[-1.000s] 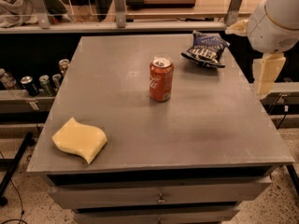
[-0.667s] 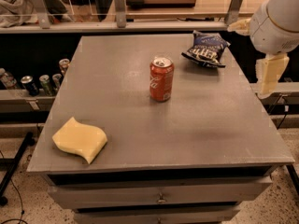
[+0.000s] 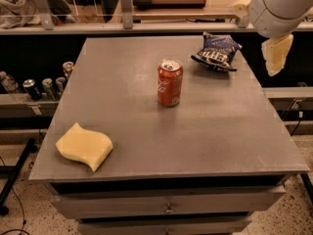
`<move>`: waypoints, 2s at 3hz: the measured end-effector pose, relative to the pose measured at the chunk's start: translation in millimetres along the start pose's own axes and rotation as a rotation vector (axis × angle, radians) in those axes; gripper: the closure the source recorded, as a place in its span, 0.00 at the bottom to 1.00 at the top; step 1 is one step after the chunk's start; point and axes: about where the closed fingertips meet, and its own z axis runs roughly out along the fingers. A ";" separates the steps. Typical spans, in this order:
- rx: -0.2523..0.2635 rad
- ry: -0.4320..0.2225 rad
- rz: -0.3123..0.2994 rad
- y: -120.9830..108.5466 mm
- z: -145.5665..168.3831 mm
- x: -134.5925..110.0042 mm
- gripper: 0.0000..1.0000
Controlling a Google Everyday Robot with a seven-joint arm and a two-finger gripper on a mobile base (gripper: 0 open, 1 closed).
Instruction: Move blue chip bag near sponge
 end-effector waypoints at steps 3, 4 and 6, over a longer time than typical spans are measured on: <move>-0.055 -0.034 -0.287 -54.5 66.8 -14.4 0.00; -0.051 0.003 -0.325 -62.5 87.1 -18.3 0.00; -0.061 0.069 -0.360 -77.3 132.3 -17.3 0.00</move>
Offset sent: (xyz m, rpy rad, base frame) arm 0.0842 0.0369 -0.0358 -0.1648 0.1290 0.2842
